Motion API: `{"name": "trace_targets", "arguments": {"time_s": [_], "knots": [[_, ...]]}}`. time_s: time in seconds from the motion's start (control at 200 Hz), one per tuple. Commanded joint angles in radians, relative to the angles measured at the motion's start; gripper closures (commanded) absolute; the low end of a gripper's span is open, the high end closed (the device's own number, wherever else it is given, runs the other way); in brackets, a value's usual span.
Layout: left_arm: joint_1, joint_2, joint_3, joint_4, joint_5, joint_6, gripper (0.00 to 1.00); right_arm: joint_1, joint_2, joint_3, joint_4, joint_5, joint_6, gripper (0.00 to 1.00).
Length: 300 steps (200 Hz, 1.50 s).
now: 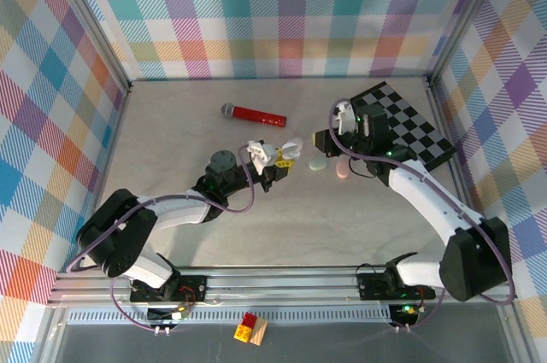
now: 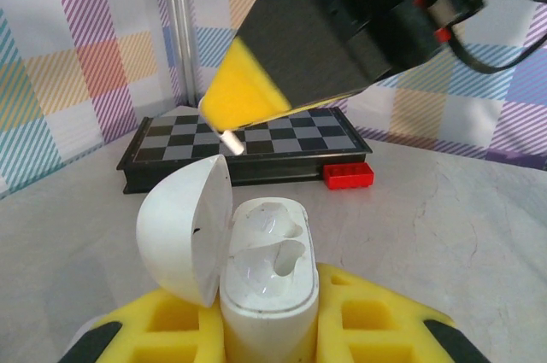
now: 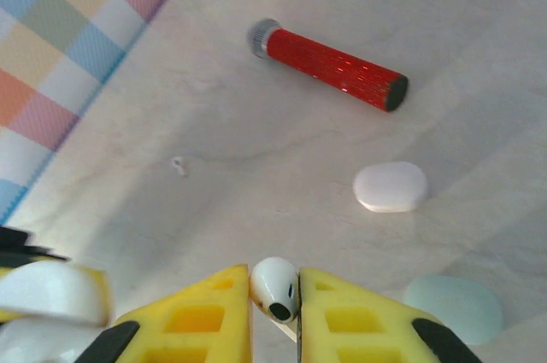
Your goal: Insert the wireless bluetooth earbuds into the charging case
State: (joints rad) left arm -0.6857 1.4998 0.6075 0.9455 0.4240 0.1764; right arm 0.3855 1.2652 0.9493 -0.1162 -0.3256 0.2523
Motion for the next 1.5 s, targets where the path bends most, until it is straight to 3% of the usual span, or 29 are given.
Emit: {"name": "trace_targets", "arguments": {"time_s": [0.0, 0.225, 0.49, 1.495], "knots": [[-0.013, 0.023, 0.042, 0.036, -0.054, 0.014, 0.88, -0.010, -0.079, -0.049, 0.114, -0.095, 0.062, 0.84], [-0.027, 0.060, 0.091, 0.021, -0.054, -0.007, 0.88, -0.013, -0.167, -0.126, 0.222, -0.179, 0.127, 0.84], [-0.049, 0.077, 0.121, 0.019, -0.042, -0.025, 0.88, -0.013, -0.155, -0.185, 0.376, -0.244, 0.218, 0.84], [-0.052, 0.065, 0.156, 0.010, -0.037, -0.087, 0.88, -0.013, -0.076, -0.202, 0.439, -0.266, 0.237, 0.84]]}}
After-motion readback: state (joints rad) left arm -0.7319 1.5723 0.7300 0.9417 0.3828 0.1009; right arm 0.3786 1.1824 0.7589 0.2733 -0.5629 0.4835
